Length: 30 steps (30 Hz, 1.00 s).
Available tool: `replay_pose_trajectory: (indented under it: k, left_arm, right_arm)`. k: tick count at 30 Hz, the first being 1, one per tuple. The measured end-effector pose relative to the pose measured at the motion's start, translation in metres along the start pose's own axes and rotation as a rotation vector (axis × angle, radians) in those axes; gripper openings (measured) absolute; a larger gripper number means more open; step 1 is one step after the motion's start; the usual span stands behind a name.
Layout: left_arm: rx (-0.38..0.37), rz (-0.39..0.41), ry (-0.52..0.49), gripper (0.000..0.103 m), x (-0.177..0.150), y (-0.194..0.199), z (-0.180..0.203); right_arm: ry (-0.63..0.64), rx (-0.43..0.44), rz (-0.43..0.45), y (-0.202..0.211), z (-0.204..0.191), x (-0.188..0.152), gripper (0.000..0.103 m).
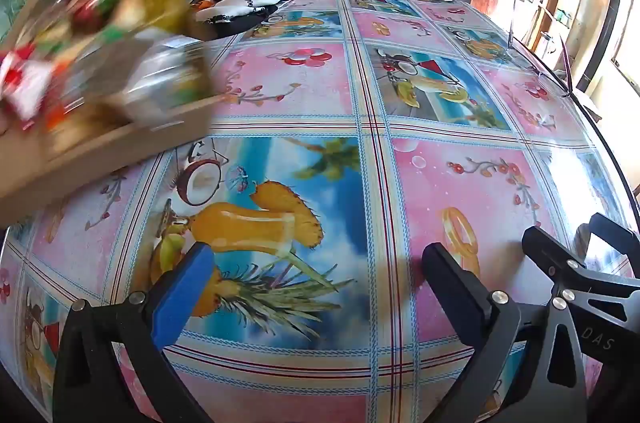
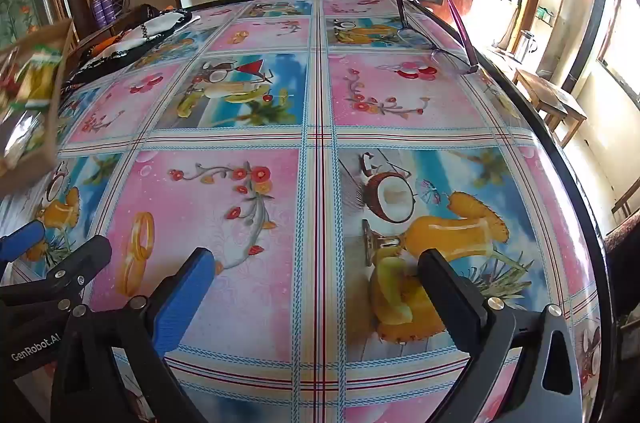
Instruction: Organize snacks
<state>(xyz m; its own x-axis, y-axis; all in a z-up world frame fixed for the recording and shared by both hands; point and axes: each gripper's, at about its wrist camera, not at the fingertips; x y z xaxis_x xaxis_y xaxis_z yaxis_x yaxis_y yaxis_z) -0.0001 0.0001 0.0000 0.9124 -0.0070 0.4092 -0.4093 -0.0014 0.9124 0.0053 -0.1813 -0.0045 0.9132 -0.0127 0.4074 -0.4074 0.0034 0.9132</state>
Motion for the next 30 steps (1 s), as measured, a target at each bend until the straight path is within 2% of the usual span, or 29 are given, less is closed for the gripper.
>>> replay_pose_trajectory:
  k: [20,24,30]
  left_arm:
    - [-0.002,-0.001,-0.01,0.103,-0.004,0.005,0.008]
    - [-0.002,-0.001,-0.01,0.103,0.005,-0.001,0.01]
    - [-0.006,-0.011,-0.009,0.103,-0.004,0.0,0.007]
  right_arm:
    - [-0.011,-0.004,0.0,-0.001,0.004,0.003,0.102]
    - [-0.009,-0.007,0.0,0.0,0.002,0.004,0.102]
    - [-0.008,-0.01,-0.001,0.0,0.002,0.001,0.102]
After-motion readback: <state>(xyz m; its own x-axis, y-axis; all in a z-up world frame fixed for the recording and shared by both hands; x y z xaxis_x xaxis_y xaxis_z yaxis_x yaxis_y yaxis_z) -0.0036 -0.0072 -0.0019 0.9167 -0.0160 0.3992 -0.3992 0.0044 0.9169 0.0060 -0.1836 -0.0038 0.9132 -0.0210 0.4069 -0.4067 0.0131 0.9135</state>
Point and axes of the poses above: each gripper's, at about its wrist camera, not at the fingertips, and y roughly against the way its jaws point, z to its right, x to its top, and after that the axes turned 12 degrees about -z, right-handed
